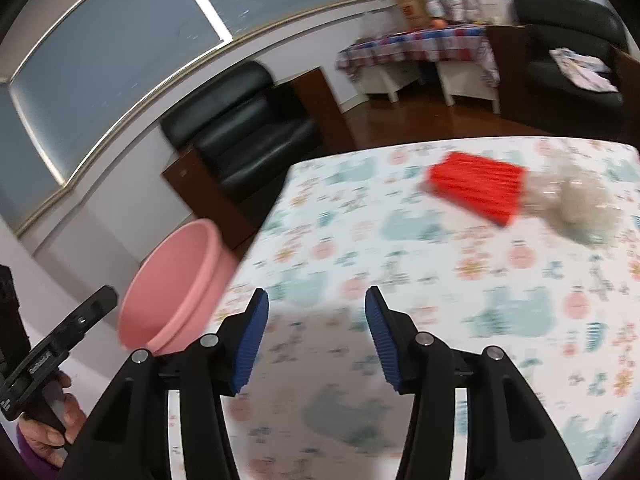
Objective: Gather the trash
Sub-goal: 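Move both empty tools back toward the red mesh and clear bubble wrap, then grasp the red mesh sleeve with the left tool while the right tool grasps the clear bubble wrap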
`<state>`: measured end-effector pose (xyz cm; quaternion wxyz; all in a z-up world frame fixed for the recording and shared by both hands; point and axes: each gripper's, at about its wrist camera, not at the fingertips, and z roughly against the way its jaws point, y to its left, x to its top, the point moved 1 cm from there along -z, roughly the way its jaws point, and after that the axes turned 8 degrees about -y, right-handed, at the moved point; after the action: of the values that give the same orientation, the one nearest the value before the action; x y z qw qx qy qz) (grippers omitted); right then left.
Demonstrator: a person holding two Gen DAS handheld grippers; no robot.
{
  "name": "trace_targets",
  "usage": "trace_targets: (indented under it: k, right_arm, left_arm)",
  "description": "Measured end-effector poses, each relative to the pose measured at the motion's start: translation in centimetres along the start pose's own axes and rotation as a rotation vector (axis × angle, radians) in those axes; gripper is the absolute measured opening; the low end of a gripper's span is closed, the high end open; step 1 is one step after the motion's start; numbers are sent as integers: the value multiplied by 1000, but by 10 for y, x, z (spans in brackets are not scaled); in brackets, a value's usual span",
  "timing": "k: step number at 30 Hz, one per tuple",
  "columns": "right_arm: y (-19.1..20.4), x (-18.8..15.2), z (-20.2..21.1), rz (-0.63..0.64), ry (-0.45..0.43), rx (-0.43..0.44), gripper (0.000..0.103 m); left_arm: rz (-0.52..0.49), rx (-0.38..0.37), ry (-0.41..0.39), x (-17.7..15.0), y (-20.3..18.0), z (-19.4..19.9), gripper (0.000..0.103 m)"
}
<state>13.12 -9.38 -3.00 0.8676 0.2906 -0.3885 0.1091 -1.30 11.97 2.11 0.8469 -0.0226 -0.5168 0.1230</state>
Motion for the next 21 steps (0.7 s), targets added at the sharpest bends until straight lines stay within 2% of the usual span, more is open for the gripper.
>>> trace_targets:
  k: [8,11,15,21]
  right_arm:
    - [-69,21,36,-50,-100,-132,52]
    - [-90,31,48,-50,-139,-179,56]
    - [-113,40,52,-39,-150,-228,58]
    - [-125,45,36,-19,-139,-282,58]
  left_arm:
    - [-53,-79,-2,14,-44,-20,49]
    - [-67,-113,7,19,-62,-31,49]
    - [-70,-166,14,32,-87,-47,49]
    - [-80,-226,31,49,-126,-78,49]
